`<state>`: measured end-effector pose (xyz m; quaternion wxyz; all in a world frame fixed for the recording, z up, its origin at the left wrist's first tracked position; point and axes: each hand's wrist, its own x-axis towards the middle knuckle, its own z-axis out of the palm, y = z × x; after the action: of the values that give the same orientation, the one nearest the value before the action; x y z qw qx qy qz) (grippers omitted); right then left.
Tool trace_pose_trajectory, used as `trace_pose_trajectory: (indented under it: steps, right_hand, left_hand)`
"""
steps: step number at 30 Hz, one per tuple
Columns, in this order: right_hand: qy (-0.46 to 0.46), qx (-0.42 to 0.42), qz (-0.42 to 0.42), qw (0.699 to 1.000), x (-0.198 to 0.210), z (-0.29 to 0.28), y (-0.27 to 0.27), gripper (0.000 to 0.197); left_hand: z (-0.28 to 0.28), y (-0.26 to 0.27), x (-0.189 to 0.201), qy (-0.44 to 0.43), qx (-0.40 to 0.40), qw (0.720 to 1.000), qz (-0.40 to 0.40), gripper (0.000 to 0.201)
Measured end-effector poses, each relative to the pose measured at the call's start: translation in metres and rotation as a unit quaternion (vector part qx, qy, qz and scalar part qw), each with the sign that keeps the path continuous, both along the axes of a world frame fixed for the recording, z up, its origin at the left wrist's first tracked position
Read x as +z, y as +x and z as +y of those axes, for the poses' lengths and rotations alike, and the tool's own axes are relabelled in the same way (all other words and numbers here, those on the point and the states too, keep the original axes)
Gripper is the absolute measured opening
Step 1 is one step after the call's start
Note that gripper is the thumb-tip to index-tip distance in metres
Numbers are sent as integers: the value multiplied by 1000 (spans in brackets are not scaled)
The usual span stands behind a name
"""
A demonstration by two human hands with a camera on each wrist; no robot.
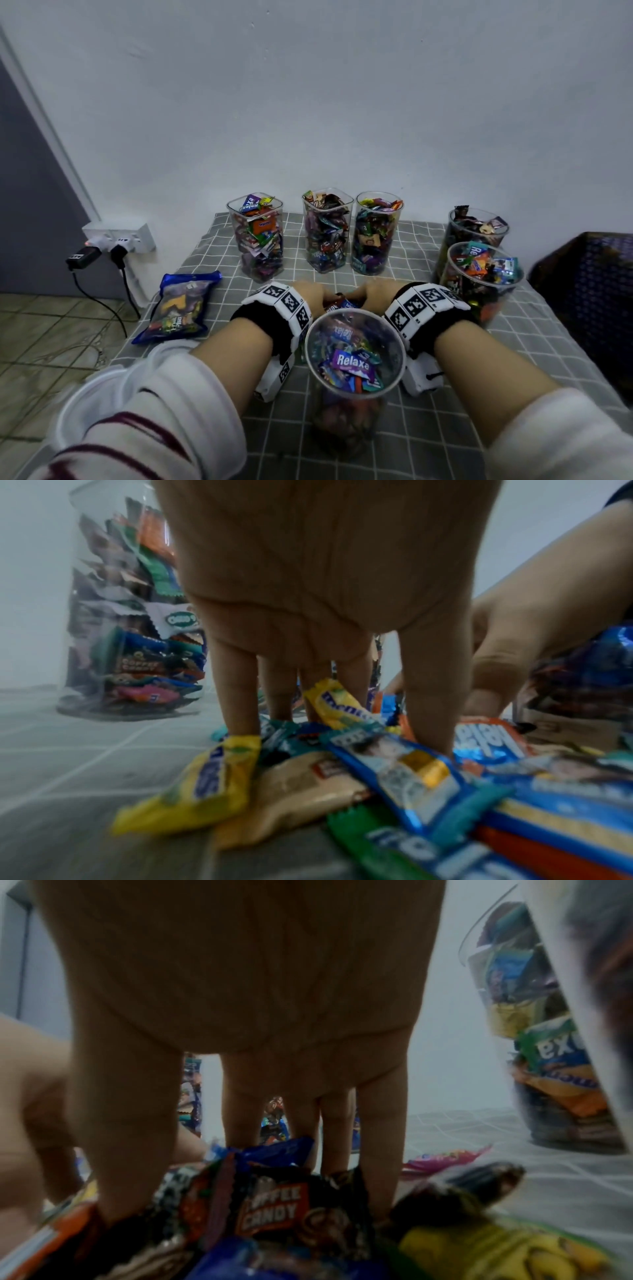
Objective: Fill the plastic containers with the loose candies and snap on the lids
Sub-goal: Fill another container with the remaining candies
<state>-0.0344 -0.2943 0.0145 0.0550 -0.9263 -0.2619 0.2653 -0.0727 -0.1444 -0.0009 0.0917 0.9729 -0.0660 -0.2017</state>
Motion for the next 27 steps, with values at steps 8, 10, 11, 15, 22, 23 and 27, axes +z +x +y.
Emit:
trace_pose_trajectory:
  steps: [8,10,11,15,22,23,27]
  right_hand:
    - [-1,-28,-64,998,0,-5,-20,30]
    - [-20,-25,-64,997,0,-5,-20,31]
    - [-26,-23,-66,997,1,-6,-21,31]
    - [-9,-34,-78,996,1,-9,-28,28]
    - [88,-84,-102,987,1,-23,-39,20]
    - [99,-90,-102,986,4,-25,-41,19]
    - [141,-107,-128,976,14,-32,-48,20]
  left_hand:
    - [-2,-16,0,11,52,997,-59,24]
    - [-1,-19,-2,9,68,996,-63,22]
    - [0,-22,-2,7,72,995,-68,22]
    - [0,-33,3,-13,82,993,-83,22]
    - [4,-48,13,-70,143,978,-138,20]
    - [4,-51,15,-80,153,973,-155,20]
    - [3,-57,21,-132,186,951,-210,16]
